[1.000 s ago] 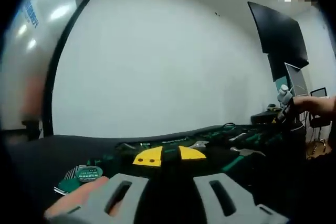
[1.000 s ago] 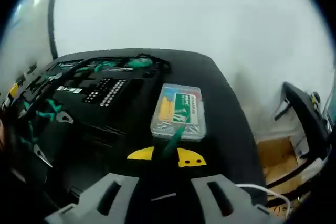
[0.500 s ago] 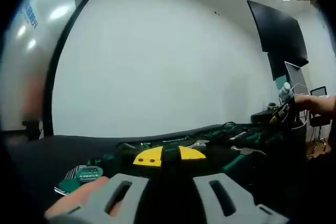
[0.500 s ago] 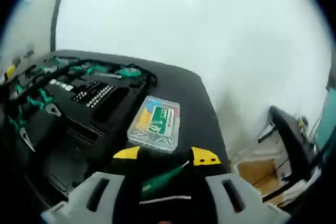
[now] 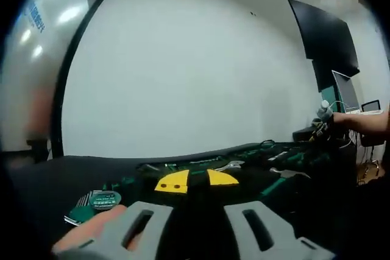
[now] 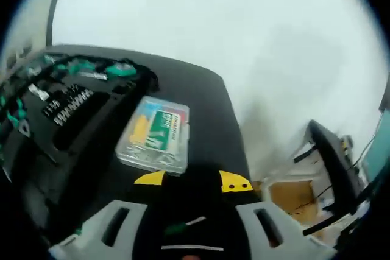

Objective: Pick up the tools and put them into their designated positions in the toolbox.

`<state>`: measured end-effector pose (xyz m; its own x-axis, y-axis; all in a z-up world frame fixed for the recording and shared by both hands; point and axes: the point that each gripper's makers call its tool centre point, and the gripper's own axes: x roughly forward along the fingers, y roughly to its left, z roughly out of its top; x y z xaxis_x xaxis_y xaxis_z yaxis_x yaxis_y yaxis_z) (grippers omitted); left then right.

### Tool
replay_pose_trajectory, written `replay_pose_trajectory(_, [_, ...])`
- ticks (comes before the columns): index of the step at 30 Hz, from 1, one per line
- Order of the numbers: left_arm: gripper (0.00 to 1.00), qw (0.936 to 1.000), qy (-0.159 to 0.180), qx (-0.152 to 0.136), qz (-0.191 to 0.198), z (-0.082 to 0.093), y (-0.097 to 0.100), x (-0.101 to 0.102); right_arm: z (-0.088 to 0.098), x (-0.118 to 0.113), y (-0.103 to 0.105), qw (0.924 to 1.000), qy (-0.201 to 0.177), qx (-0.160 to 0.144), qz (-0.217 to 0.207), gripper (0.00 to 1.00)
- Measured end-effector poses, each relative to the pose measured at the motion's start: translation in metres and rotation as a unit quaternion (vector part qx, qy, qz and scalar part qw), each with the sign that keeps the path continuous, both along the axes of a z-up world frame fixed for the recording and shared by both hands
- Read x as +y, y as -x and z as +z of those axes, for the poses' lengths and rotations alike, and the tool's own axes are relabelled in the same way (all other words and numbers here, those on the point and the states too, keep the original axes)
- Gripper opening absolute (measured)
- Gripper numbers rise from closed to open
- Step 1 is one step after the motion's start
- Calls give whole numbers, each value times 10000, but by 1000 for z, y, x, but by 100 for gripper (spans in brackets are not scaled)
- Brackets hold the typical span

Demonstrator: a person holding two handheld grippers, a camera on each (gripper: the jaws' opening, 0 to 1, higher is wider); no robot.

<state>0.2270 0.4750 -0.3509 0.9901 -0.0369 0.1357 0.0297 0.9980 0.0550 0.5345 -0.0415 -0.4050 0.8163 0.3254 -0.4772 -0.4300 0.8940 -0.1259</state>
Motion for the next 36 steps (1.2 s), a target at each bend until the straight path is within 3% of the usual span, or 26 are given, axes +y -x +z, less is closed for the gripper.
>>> replay_pose_trajectory(1, [6,10000,-17,4,4,0,0,-1,2,9,2,9995,-315,-14,77,36])
replay_pose_trajectory(2, [6,10000,-51,7,12,0,0,-1,-2,13,5,9992,-311,166,198,41])
replay_pose_trajectory(4, [6,10000,-89,17,12,-1,-1,-1,-8,15,-3,9994,-256,185,157,50])
replay_pose_trajectory(7, [6,9999,-103,28,12,-1,-1,-1,-11,26,-11,9978,-563,328,142,58])
replay_pose_trajectory(8, [6,9999,-100,31,12,-1,-1,-1,-17,30,-18,9981,-513,339,83,57])
replay_pose_trajectory(10, [6,10000,-92,33,18,-1,-1,-1,-35,37,-19,9984,46,482,294,53])
replay_pose_trajectory(11, [6,10000,-89,33,20,-1,-1,-1,-34,42,-20,9988,-68,438,184,53])
replay_pose_trajectory(13, [6,10000,-89,33,30,-2,-1,0,-25,39,-22,9991,-159,381,112,52])
replay_pose_trajectory(14, [6,9999,-88,38,32,-2,-1,0,-16,39,-23,9956,-794,468,-189,52])
replay_pose_trajectory(16, [6,9999,-85,47,34,-2,-1,0,-5,39,-15,9863,-1470,722,-195,52])
replay_pose_trajectory(20, [6,9999,-106,62,25,-2,-1,-2,15,30,-3,9741,-2023,964,-284,52])
replay_pose_trajectory(22, [6,9999,-122,66,20,-3,-2,-2,28,26,2,9687,-2276,940,-310,52])
replay_pose_trajectory(25, [6,9999,-134,68,25,-3,-2,-2,49,21,10,9636,-2521,852,-267,51])
replay_pose_trajectory(27, [6,9999,-135,69,23,-3,-2,-2,65,17,13,9690,-2389,581,-248,51])
replay_pose_trajectory(30, [6,9999,-140,74,30,-3,-2,-1,83,16,21,9721,-2296,407,-251,49])
replay_pose_trajectory(31, [6,9999,-142,74,33,-3,-2,-1,90,16,23,9729,-2277,330,-208,48])
replay_pose_trajectory(32, [6,9999,-144,77,36,-3,-2,-1,94,17,24,9729,-2284,305,-179,40])
replay_pose_trajectory(33, [6,9999,-145,81,37,-3,-2,-1,97,13,26,9750,-2191,276,-248,5])
replay_pose_trajectory(34, [6,9998,-149,86,40,-3,-2,-1,108,5,24,9790,-2030,-16,-201,4])
replay_pose_trajectory(35, [6,9998,-151,90,42,-4,-2,-1,117,7,28,9718,-2349,40,-217,0])
replay_pose_trajectory(36, [6,9998,-153,93,45,-4,-2,-1,119,8,30,9744,-2243,38,-161,0])
